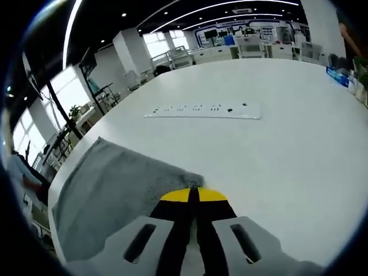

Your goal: Fold the towel on the table until its edges align and the towel forms a compact rectangular stack.

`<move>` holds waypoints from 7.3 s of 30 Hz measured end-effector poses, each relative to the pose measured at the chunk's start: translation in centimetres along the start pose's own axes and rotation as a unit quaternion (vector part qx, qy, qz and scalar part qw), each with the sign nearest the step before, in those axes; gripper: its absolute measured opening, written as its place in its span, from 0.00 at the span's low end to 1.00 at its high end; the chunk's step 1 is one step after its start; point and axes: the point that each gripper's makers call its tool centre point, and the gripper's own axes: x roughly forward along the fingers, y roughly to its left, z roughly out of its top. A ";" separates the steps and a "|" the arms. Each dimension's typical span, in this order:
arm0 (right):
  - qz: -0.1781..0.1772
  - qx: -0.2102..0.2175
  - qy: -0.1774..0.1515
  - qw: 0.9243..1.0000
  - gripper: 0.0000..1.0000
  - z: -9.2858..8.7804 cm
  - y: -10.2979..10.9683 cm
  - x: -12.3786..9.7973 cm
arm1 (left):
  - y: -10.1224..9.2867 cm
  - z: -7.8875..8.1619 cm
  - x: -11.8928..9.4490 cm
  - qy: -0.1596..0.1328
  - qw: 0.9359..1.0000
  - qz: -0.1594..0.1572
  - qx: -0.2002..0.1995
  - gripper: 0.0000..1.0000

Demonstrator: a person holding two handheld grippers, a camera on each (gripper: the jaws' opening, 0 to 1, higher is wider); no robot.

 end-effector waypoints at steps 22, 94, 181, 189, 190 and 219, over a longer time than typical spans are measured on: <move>-0.004 0.031 -0.029 0.999 0.00 2.7 1.4 -6.6 | -2.1 7.2 -4.2 -0.139 0.990 -0.016 -0.019 0.04; 0.072 -0.008 -0.060 0.996 0.00 9.9 19.1 -4.1 | 6.6 -2.6 -19.1 -0.166 0.942 0.150 -0.249 0.03; 0.102 -0.117 0.034 0.987 0.06 2.3 25.0 11.0 | 10.4 -18.1 -16.3 -0.138 0.847 0.121 -0.498 0.07; 0.106 -0.131 0.032 0.985 0.18 3.1 23.6 9.0 | 11.8 -16.5 -17.4 -0.153 0.873 0.119 -0.448 0.32; 0.105 -0.130 0.031 0.985 0.19 3.1 23.3 8.6 | 12.1 -16.5 -17.5 -0.154 0.873 0.121 -0.447 0.32; 0.042 -0.032 0.038 0.998 0.47 -4.2 14.8 -0.5 | 22.3 -14.7 -16.3 -0.133 0.914 0.138 -0.358 0.47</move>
